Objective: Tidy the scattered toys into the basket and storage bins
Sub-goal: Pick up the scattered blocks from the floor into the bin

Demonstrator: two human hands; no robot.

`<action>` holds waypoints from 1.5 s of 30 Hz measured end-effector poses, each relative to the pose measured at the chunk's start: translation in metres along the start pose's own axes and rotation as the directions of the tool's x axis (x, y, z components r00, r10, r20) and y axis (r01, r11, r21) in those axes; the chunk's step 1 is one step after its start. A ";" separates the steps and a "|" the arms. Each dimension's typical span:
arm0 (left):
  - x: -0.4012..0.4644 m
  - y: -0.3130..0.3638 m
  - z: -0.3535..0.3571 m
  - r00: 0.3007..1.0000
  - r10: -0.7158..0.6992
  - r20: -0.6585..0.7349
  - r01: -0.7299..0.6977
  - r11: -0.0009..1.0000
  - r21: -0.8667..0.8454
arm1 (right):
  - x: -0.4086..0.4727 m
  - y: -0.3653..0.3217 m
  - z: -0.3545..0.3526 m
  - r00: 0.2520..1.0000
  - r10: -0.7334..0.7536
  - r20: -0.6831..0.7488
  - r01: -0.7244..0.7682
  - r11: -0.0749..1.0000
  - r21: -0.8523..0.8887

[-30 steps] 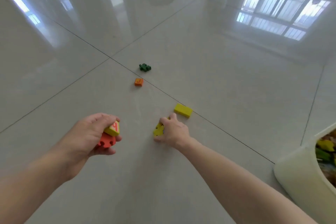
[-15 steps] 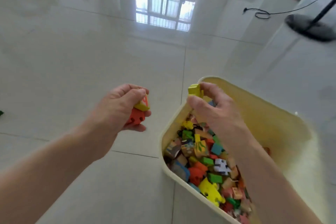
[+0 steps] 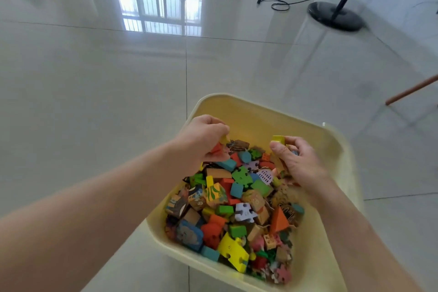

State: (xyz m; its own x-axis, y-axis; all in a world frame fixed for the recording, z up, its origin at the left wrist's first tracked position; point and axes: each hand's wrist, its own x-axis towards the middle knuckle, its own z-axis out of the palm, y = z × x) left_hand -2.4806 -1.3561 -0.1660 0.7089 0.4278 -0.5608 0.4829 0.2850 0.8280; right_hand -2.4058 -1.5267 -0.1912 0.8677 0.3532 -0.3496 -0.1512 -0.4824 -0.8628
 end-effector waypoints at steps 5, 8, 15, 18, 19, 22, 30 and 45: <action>0.012 0.001 -0.005 0.997 -0.017 0.072 0.016 1.000 0.014 | 0.002 0.005 0.004 0.999 0.041 -0.013 -0.042 0.988 -0.147; 0.014 0.004 -0.015 0.989 0.029 0.147 -0.044 0.994 0.101 | -0.004 0.002 0.013 1.000 -0.003 -0.024 -0.002 0.982 -0.190; 0.001 0.020 -0.113 0.960 0.173 0.220 -0.242 0.906 0.347 | -0.030 -0.034 0.077 0.989 -0.143 -0.044 0.130 0.968 -0.213; -0.015 0.017 -0.186 0.967 0.208 0.147 -0.250 0.879 0.406 | -0.047 -0.067 0.127 0.946 -0.318 -0.057 0.292 0.917 -0.270; -0.020 0.014 -0.209 0.970 0.211 0.119 -0.242 0.876 0.418 | -0.052 -0.077 0.144 0.930 -0.365 -0.031 0.341 0.894 -0.289; -0.042 -0.002 -0.295 0.969 0.246 -0.009 -0.219 0.877 0.428 | -0.070 -0.110 0.214 0.874 -0.465 0.137 0.482 0.801 -0.356; -0.097 -0.126 -0.520 0.730 0.128 -0.672 0.024 0.977 0.213 | -0.122 -0.132 0.417 0.566 -0.254 0.784 0.786 0.454 -0.420; -0.076 -0.257 -0.522 0.910 0.198 -0.364 0.273 0.375 0.886 | -0.137 -0.066 0.550 0.581 -0.141 0.801 0.688 0.612 -0.391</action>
State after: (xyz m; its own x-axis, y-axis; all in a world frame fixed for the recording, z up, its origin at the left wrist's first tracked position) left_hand -2.9268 -1.0137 -0.3340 0.5537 0.7582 -0.3444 0.8299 -0.5364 0.1535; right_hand -2.7756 -1.1026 -0.2873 0.1463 0.9156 -0.3744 0.6895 -0.3658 -0.6252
